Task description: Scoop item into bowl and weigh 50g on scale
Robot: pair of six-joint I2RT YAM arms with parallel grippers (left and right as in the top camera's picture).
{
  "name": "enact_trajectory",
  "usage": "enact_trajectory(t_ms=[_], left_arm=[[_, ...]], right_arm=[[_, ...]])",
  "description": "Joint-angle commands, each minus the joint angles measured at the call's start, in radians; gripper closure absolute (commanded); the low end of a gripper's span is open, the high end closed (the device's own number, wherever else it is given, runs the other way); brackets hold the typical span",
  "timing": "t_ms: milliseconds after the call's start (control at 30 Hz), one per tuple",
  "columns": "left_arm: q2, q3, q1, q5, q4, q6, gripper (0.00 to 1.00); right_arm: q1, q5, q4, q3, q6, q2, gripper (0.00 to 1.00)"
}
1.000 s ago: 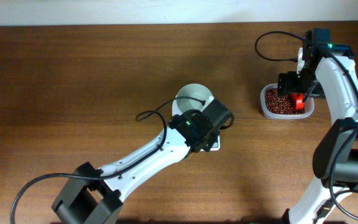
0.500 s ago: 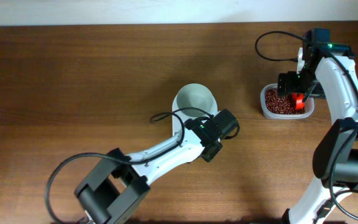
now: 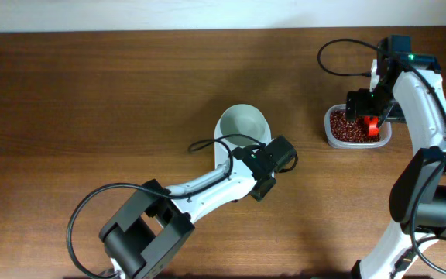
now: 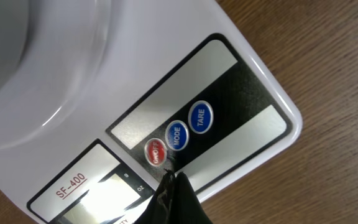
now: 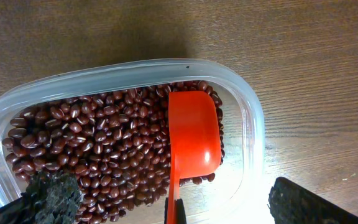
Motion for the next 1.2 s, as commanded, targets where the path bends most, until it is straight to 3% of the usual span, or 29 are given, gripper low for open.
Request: enact_trajectory(t_ms=[0,367,667,1167], left_arm=[[0.009,0.019,0.008,-0.033,0.006,0.016,1.00],[0.055,0.019,0.010,-0.111,0.071,0.017,1.00],[0.059,0.019,0.010,-0.068,0.082,0.072,1.00],[0.059,0.033,0.000,-0.069,0.058,0.068,1.00]], right_arm=[[0.004,0.012,0.000,-0.008,0.000,0.011,0.01],[0.004,0.012,0.000,-0.008,0.000,0.011,0.01],[0.004,0.012,0.000,-0.008,0.000,0.011,0.01],[0.004,0.012,0.000,-0.008,0.000,0.011,0.01]])
